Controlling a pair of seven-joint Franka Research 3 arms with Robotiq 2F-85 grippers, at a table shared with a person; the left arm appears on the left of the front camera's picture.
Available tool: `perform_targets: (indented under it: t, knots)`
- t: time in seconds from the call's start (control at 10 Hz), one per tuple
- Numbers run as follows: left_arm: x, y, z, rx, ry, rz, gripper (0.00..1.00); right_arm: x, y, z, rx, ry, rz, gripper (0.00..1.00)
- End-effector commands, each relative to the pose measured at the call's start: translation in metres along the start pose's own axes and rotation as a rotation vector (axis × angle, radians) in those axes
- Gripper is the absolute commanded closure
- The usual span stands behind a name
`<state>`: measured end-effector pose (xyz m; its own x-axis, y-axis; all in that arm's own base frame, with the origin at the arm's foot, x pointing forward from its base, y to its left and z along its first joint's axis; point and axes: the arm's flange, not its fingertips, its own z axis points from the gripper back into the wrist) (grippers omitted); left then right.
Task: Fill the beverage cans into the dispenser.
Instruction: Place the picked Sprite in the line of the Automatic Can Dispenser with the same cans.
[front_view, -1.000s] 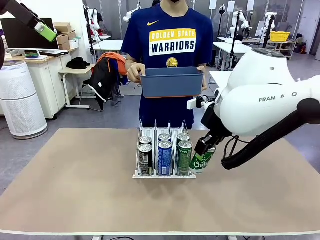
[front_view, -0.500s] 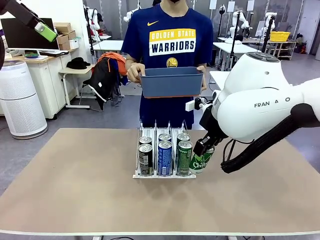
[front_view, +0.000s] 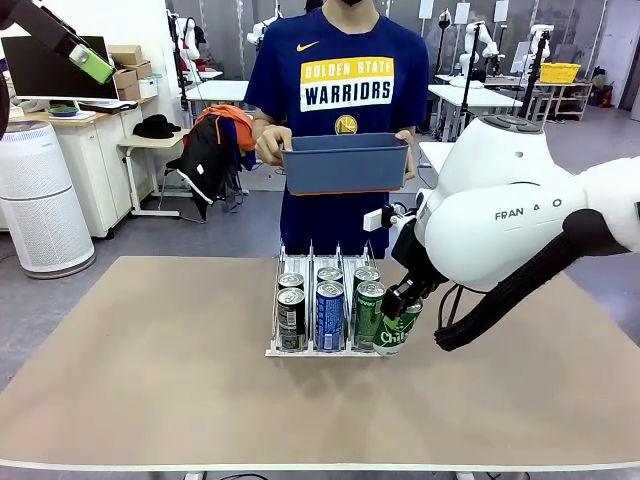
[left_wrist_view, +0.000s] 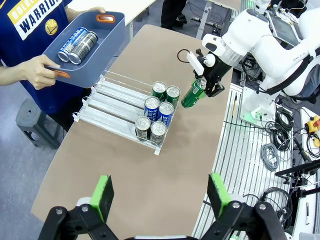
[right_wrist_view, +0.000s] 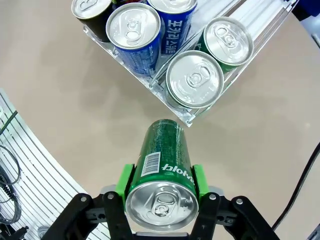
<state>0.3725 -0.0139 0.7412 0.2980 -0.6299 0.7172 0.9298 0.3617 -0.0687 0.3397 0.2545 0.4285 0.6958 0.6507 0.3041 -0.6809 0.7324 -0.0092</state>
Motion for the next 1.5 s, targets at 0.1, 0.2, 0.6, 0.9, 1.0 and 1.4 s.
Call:
perform_targets:
  t: [0.1,0.2,0.6,0.9,1.0,1.4]
  knots:
    - [-0.001,0.000,0.001,0.001,-0.002,0.001,0.00,0.015,0.000,-0.002,0.028,-0.063,0.013,0.42]
    - [-0.001,0.000,0.001,0.001,-0.002,0.001,0.00,0.020,-0.006,-0.003,0.033,-0.070,0.013,0.42]
    - [-0.001,0.000,0.001,0.001,-0.002,0.001,0.00,0.041,-0.019,-0.017,-0.009,-0.144,0.008,0.42]
    - [-0.001,0.000,0.001,0.001,-0.002,0.001,0.00,0.051,-0.027,-0.021,-0.016,-0.176,-0.011,0.42]
    - [-0.001,0.000,0.001,0.001,-0.002,0.001,0.00,0.057,-0.028,-0.023,-0.029,-0.189,-0.021,0.42]
    - [-0.001,0.000,0.001,0.001,-0.002,0.001,0.00,0.071,-0.034,-0.031,-0.029,-0.188,-0.031,0.42]
